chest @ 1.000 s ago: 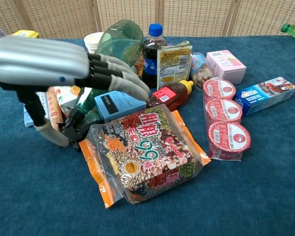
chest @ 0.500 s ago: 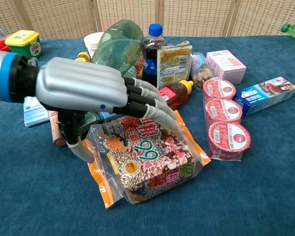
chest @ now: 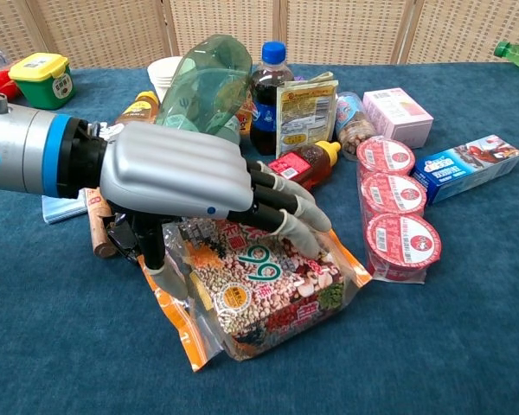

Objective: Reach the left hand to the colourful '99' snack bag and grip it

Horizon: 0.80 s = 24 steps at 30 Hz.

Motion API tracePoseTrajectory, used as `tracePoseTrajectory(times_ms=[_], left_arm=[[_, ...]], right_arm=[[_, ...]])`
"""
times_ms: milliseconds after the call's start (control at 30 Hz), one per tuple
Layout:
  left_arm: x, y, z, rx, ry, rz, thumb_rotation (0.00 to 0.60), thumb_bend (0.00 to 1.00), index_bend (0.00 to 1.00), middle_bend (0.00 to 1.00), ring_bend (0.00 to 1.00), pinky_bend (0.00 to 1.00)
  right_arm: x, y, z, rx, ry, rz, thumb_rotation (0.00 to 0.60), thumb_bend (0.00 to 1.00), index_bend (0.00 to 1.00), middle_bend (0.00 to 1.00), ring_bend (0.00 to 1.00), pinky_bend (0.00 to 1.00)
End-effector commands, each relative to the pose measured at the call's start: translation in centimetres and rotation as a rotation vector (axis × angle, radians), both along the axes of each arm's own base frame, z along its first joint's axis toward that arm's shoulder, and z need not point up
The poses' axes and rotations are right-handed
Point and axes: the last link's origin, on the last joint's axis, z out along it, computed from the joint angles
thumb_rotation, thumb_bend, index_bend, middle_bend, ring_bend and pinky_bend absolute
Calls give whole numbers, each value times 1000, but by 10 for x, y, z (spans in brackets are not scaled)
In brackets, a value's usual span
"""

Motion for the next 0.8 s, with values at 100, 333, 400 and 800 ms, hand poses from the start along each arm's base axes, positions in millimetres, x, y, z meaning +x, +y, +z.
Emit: tracePoseTrajectory(times_ms=[100, 333, 400, 800], left_arm=[[1, -1, -3, 9, -10, -11, 600, 30, 420, 166, 290, 648], [2, -3, -1, 36, -89, -35, 600, 109, 734, 633, 690, 912], [3, -4, 1, 39, -113, -37, 600, 136, 813, 720, 767, 971], [29, -3, 41, 75, -298, -23, 600, 156, 853, 762, 806, 999]], right_arm=[[0, 1, 0, 0, -2, 0, 600, 50, 81, 0, 0, 0], [0, 1, 0, 2, -1, 0, 600, 50, 81, 0, 0, 0], [0, 0, 0, 3, -1, 0, 600, 50, 81, 0, 0, 0], [1, 1, -1, 6, 2, 1, 600, 51, 80, 0, 0, 0]])
